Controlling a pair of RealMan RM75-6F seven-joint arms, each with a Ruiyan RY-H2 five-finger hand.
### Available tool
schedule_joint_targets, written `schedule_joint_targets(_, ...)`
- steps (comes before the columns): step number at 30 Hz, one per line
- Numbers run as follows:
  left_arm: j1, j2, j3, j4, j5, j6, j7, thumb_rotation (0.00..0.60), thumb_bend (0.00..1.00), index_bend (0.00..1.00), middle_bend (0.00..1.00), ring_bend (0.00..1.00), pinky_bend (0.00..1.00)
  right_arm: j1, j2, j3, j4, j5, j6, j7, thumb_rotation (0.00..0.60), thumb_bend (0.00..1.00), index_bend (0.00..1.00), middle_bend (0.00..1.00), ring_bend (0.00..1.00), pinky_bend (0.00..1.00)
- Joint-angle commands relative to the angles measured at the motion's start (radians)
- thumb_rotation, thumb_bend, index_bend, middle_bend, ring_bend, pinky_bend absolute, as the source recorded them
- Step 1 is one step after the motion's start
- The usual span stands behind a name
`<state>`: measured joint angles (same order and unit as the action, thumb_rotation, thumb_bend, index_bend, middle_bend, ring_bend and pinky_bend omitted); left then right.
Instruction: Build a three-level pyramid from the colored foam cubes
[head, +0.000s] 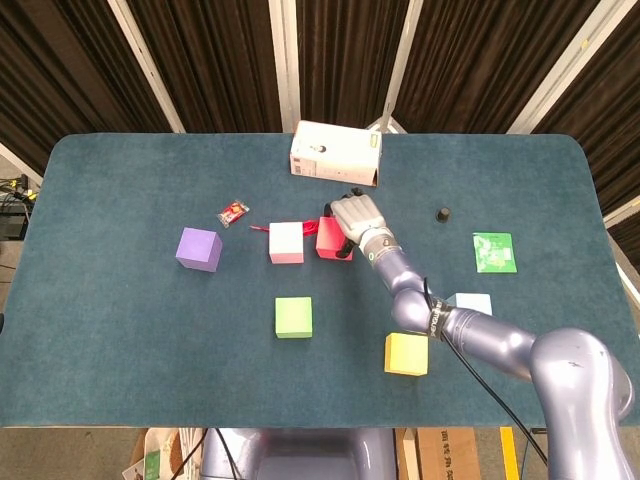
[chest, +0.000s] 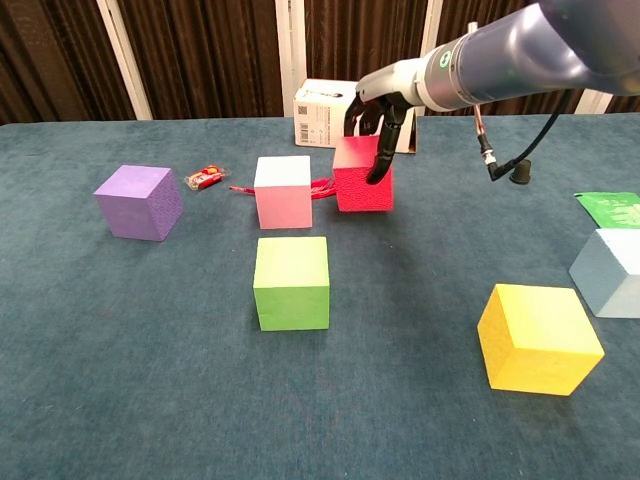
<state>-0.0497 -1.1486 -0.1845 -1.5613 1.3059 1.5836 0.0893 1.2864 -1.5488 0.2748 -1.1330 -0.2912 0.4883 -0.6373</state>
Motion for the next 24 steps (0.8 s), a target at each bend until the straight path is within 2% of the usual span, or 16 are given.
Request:
schedule_joint_targets(1, 0.000, -0.001, 0.001, 0.000, 0.004, 0.001, 0.000, 0.600, 0.36, 0.17, 0.00, 0.00, 0.02, -0.010, -0.004, -0.006, 0.014, -0.052, -0.032, 0.062, 0.600, 0.35, 0.42, 0.40, 0.17, 0.00)
schedule_joint_targets(9, 0.000, -0.003, 0.001, 0.000, 0.003, 0.002, 0.003, 0.600, 0.36, 0.17, 0.00, 0.00, 0.02, -0.038, -0.005, 0.020, 0.008, -0.186, -0.038, 0.187, 0.600, 0.35, 0.42, 0.38, 0.16, 0.00)
schedule_joint_targets(24, 0.004, 0.001, -0.001, -0.001, 0.006, 0.007, -0.007, 0.600, 0.36, 0.17, 0.00, 0.00, 0.02, -0.042, -0.065, 0.007, 0.092, -0.336, -0.037, 0.339, 0.600, 0.35, 0.42, 0.38, 0.16, 0.00)
